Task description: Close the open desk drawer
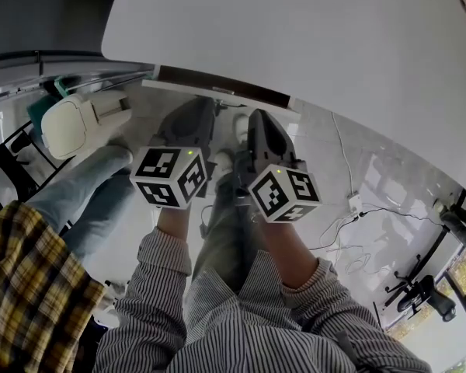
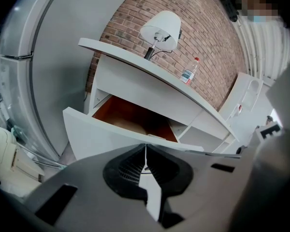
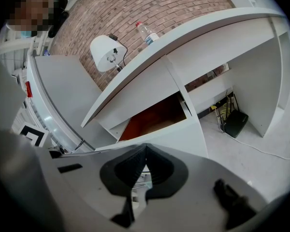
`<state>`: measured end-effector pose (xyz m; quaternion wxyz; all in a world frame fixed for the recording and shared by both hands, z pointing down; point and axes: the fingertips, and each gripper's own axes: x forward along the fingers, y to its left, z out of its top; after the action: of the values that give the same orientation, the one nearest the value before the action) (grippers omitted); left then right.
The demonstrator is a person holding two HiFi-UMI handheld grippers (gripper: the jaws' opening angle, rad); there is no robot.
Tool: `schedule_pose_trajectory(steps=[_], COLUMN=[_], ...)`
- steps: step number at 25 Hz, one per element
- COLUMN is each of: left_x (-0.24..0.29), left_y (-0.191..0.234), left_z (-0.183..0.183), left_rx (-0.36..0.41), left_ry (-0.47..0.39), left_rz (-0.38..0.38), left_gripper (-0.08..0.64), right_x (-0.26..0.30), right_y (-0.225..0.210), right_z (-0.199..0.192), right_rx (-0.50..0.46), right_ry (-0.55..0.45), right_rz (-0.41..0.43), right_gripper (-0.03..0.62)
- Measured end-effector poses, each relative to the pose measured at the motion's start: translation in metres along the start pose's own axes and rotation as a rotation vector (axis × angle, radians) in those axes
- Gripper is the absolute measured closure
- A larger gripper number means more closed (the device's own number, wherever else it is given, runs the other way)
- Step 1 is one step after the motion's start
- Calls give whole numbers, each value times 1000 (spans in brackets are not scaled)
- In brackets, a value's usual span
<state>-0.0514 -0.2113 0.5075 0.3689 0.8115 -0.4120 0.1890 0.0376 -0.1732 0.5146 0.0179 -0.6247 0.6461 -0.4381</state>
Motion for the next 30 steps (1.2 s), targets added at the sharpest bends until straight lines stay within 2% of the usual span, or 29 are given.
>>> schedule_pose_trajectory(steps=[6,12,21,30], left_x=[10,20,38,45], left_y=[2,0,-4,-1], left_z=[8,19,31,49], left_rx=[-11,19,24,31], left_ry=[-10,0,-19,-85], left_rz=[6,-22,-25,-46], left_gripper=[540,540,540,540], right_x=[9,17,29,41], right_y=[-2,-4,-14,-9], right_z=[9,22,38,53], right_rx=[-9,3,-21,-39], right_ry=[4,-12,-29,-95], right_rz=[-11,-7,-7,21], right_gripper=[577,577,577,577])
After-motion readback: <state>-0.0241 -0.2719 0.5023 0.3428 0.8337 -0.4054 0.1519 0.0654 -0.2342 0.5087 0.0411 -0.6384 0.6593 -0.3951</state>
